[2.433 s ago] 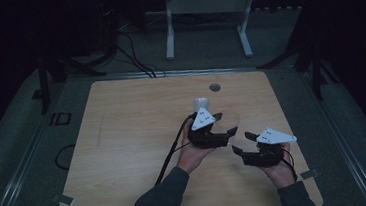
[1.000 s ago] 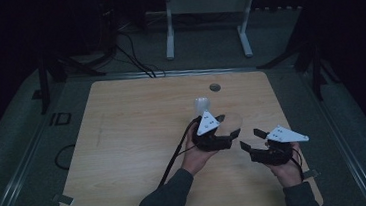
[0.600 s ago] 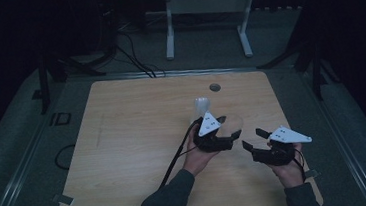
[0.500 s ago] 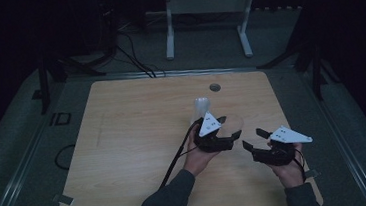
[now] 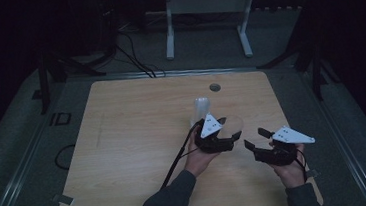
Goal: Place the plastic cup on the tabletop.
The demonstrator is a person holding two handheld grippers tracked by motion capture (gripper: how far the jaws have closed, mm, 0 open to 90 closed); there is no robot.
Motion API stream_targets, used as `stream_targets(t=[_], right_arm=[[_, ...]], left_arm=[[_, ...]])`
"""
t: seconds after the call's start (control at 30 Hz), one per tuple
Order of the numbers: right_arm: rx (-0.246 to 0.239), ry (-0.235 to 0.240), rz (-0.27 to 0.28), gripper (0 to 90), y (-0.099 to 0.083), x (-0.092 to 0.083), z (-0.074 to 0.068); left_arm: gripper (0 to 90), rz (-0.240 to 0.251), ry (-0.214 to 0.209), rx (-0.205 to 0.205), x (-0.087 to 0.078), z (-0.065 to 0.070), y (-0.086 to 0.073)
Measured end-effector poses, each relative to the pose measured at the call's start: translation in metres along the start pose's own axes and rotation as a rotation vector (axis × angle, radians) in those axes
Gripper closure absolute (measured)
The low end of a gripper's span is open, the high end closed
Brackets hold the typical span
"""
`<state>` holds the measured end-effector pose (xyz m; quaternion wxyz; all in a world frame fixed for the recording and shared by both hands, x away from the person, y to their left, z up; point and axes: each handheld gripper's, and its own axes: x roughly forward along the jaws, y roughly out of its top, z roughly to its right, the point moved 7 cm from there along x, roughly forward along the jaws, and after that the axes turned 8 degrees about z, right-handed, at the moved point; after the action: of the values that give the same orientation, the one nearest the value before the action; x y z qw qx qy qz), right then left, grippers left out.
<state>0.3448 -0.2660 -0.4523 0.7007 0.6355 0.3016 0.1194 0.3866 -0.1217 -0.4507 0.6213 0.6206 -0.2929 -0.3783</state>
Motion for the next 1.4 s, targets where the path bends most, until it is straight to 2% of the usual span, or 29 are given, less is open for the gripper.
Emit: stream_targets(t=[0.63, 1.4], right_arm=[[0.012, -0.018, 0.018, 28.5, 0.002, -0.006, 0.006], [0.013, -0.017, 0.024, 28.5, 0.002, -0.007, 0.007]], left_arm=[[29.0, -0.039, 0.012, 0.023, 0.007, 0.001, -0.017], [28.2, -0.04, 0.007, 0.018, 0.015, 0.003, -0.028]])
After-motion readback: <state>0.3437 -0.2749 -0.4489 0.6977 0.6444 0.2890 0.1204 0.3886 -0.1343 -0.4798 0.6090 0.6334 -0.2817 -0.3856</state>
